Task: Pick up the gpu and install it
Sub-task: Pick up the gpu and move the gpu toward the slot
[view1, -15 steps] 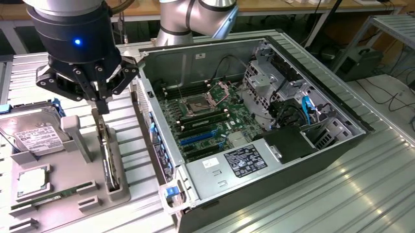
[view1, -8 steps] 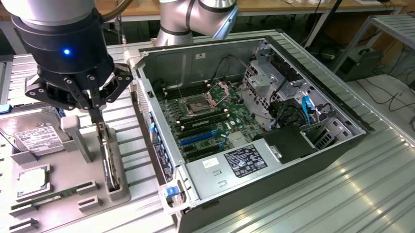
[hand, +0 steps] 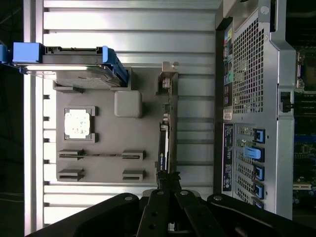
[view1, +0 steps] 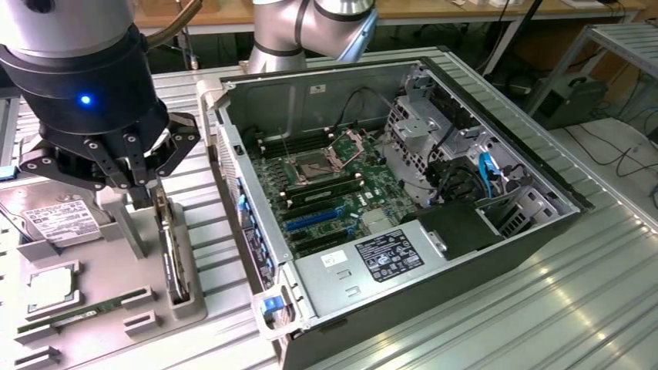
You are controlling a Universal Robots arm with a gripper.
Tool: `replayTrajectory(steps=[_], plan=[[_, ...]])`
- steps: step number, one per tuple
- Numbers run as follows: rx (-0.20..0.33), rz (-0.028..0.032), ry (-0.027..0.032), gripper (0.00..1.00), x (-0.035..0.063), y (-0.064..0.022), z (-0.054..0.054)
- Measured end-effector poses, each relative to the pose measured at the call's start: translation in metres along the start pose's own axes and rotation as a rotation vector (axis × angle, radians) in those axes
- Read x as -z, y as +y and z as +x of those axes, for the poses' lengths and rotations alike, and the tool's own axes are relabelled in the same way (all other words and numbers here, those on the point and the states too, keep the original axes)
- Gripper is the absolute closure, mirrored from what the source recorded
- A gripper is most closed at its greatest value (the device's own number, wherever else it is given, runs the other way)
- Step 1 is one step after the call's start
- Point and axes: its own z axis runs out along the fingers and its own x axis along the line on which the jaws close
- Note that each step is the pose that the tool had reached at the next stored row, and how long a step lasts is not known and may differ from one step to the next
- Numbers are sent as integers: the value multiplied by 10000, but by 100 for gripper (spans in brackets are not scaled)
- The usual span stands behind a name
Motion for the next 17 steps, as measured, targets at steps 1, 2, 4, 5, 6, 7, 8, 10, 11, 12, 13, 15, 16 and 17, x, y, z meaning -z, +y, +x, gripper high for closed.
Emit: replayTrajectory(steps=[1, 2, 4, 5, 6, 7, 8, 10, 11, 12, 13, 15, 16, 17], plan=[[0, -1, -1, 89, -1, 0, 0], [1, -1, -1, 89, 0, -1, 0], [0, -1, -1, 89, -1, -1, 0], [1, -1, -1, 89, -1, -1, 0], [0, -1, -1, 89, -1, -1, 0], [0, -1, -1, 89, -1, -1, 0], [1, -1, -1, 89, -1, -1, 0], [0, -1, -1, 89, -1, -1, 0], [1, -1, -1, 89, -1, -1, 0], [0, -1, -1, 89, -1, -1, 0], [0, -1, -1, 89, 0, -1, 0], [0, 0, 0, 70, 0, -1, 0], [0, -1, 0, 70, 0, -1, 0], [0, 0, 0, 64, 0, -1, 0]])
